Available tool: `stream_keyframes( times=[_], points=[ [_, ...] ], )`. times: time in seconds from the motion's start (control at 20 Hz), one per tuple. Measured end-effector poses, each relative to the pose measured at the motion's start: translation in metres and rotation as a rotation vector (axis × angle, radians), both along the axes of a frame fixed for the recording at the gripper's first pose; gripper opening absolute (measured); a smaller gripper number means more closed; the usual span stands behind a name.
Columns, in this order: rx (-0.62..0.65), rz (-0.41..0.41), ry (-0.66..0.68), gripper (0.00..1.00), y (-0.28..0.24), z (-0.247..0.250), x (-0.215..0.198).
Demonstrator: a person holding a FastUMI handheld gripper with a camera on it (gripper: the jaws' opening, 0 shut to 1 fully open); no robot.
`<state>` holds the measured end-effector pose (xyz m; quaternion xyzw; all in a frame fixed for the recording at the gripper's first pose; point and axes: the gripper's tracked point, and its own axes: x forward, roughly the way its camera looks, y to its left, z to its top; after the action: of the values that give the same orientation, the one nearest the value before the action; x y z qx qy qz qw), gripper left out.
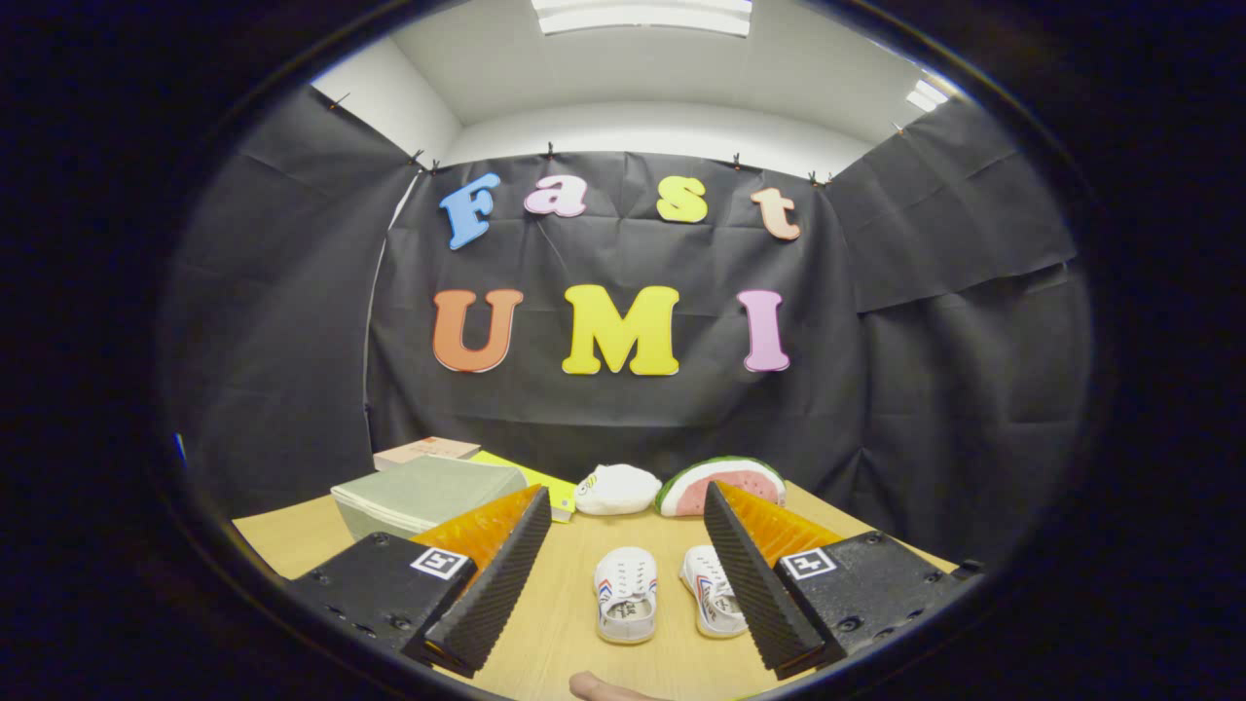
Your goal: Open the storage box then place both shoes into the box .Put the left shoe in first, then the right shoe, with the right side of both shoes facing outward in a uniform manner.
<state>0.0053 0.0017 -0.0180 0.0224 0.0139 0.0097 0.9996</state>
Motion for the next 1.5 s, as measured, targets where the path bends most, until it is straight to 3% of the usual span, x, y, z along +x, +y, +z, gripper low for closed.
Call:
stream_keyframes(
  times=[0.2,0.5,0.7,1.05,1.5],
  points=[
    [0.057,0.009,-0.003,1.00,-0.006,-0.004,-0.002],
    [0.032,0.015,0.016,1.00,-0.017,0.006,0.025],
    [0.095,0.145,0.110,1.00,0.003,0.000,0.076],
    [0.176,0.279,0.325,1.00,0.040,-0.042,0.171],
    [0.467,0.659,0.569,0.99,0.119,-0.079,0.229]
  ],
)
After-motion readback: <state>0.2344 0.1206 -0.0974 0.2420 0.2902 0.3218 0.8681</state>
